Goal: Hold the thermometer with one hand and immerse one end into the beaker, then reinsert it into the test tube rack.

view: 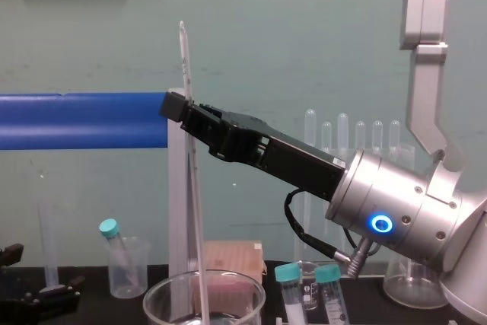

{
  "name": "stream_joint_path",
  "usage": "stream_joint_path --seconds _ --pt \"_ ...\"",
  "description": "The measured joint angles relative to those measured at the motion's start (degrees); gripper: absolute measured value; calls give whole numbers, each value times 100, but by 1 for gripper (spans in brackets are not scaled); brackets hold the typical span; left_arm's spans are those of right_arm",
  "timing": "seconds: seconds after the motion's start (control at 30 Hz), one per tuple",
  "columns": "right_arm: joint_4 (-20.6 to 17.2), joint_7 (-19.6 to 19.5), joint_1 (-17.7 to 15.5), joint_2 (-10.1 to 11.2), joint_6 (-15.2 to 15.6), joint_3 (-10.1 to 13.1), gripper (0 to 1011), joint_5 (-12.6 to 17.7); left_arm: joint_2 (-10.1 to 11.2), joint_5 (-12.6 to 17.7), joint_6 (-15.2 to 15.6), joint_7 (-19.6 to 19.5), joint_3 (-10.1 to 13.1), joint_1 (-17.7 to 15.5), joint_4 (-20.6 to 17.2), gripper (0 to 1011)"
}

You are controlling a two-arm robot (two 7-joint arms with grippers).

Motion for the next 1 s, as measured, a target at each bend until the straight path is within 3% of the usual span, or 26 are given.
stream_joint_path --seconds 1.0 --pt "0 -1 0 0 0 0 56 0 0 0 0 0 0 0 0 1008"
